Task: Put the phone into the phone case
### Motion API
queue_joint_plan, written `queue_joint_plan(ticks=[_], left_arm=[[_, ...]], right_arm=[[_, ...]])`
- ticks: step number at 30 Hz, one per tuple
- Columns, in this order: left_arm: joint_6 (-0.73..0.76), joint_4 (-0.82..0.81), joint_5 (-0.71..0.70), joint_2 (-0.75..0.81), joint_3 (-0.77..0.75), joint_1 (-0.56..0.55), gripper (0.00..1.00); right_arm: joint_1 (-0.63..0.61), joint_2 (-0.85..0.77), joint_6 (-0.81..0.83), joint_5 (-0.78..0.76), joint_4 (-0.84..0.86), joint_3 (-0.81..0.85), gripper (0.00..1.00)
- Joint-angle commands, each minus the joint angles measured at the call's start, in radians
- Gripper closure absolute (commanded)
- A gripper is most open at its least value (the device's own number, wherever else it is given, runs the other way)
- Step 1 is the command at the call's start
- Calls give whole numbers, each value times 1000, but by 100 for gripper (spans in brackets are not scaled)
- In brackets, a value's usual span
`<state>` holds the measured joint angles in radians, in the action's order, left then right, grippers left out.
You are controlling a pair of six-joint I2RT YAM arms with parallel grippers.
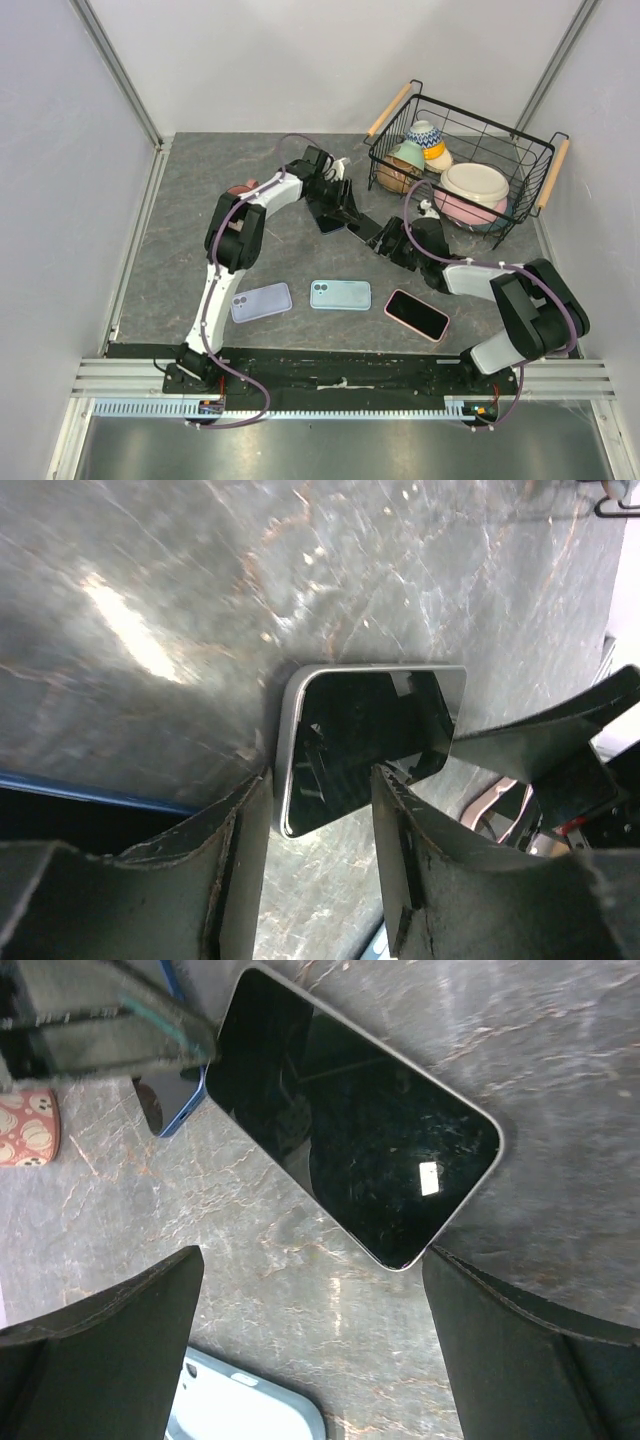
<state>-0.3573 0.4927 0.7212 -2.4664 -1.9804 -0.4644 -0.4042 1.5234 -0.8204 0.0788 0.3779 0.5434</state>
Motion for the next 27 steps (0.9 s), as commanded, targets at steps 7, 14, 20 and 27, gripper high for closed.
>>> queue_joint_plan(ticks=[7,14,20,27], left_arm=[[-158,-288,1,299,513,-83,50],[-295,-548,-20,477,865,-118,50],[-358,-579,-117,500,931,-123,49],[-373,-565,-175,489,927,-114,47]], right_arm=[[24,-121,46,52,-80,-109,2],[22,-269,95,140,-169,-192,3],[22,-299,130,95,-227,-217,3],[24,-278,178,-34,-246,-189,2]])
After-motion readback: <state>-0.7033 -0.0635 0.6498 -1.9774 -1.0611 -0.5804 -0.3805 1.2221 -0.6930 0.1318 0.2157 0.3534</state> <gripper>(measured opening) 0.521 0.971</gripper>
